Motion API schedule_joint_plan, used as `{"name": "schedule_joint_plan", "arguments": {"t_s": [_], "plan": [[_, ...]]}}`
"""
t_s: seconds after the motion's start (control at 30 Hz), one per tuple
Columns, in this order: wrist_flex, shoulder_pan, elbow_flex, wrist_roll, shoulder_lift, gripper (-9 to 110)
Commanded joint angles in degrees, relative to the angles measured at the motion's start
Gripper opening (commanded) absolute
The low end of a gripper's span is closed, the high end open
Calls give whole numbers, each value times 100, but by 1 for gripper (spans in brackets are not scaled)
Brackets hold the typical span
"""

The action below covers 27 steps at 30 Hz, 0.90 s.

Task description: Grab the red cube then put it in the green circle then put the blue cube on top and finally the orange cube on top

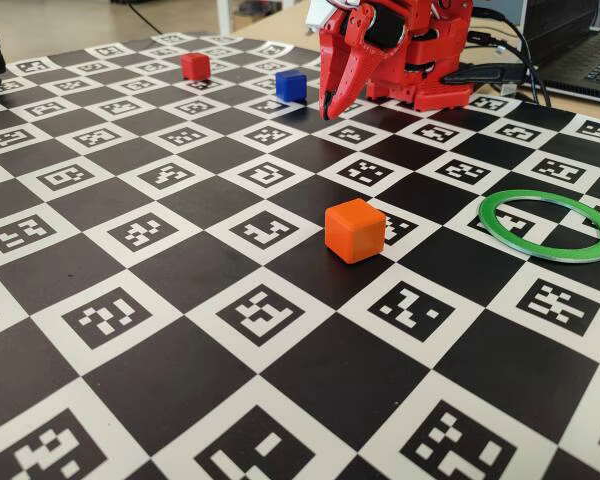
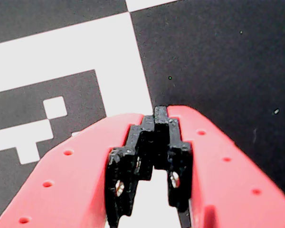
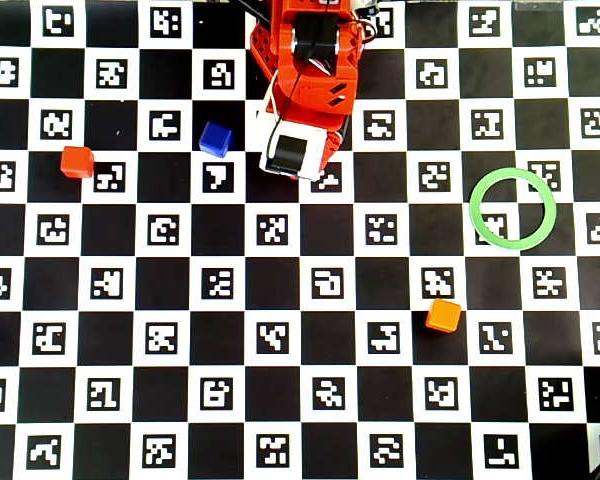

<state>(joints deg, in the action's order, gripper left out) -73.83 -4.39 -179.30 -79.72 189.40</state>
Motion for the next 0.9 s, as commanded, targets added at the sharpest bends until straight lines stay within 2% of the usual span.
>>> {"name": "schedule_joint_plan", "arguments": {"t_s": [0.0,0.5,0.67,0.87], "plan": [[-281,-35,-325,-53,299,-5],[-26,44,-229,-167,53,-5],[369,26,1116,756,-1336,-5],[88,132,3190,1925,-3032,-5]]}}
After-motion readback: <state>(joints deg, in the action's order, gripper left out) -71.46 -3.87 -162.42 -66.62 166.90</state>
